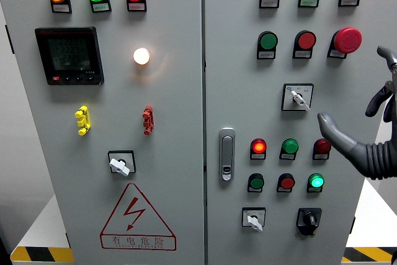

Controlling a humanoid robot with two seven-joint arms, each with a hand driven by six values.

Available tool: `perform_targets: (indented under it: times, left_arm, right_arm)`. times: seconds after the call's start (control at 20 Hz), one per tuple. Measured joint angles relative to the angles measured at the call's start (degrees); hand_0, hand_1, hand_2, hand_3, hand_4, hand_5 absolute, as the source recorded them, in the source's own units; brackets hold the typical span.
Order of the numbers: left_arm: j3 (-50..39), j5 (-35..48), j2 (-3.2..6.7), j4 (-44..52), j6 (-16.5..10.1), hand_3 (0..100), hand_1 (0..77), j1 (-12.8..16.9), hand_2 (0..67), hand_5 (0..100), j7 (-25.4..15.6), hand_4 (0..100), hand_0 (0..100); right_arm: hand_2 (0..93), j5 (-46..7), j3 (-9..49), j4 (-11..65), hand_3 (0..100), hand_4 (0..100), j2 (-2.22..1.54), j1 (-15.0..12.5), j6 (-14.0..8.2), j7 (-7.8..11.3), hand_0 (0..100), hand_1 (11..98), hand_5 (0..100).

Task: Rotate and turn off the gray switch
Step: 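Move the right hand toward the white-knobbed rotary switch below the buttons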

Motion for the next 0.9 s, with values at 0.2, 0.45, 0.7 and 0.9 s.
perform_targets:
  times: [0.2,0.45,0.7,0.9]
  left_arm:
    - [0.0,0.0,-0.02,0.0,0.0,19,0.0,0.0,13.3,11,0.0,8,89]
    - [0.0,0.0,0.03,0.0,0.0,19,0.0,0.0,13.3,11,0.0,8,89]
    - [0.0,0.0,0.03,0.0,0.0,19,0.0,0.0,13.3,11,0.0,8,89]
    - [0.0,0.0,-0.02,0.0,0.0,19,0.0,0.0,13.4,11,0.0,8,89]
  right_arm:
    - [18.8,0.1,-0.3,-0.4,83,92,0.00,0.4,0.1,0.03,0,40.5,100]
    - [19.4,0.2,-0.4,-0.6,83,93,0.00,0.4,0.1,0.01,0,40.3,100]
    - [26.7,1.3,-0.7,-1.7,83,93,0.02,1.1,0.2,-0.03,0,39.5,100]
    - [42.4,2.6,-1.7,-3.6,86,95,0.09,2.2,-0.1,-2.89,0,38.2,100]
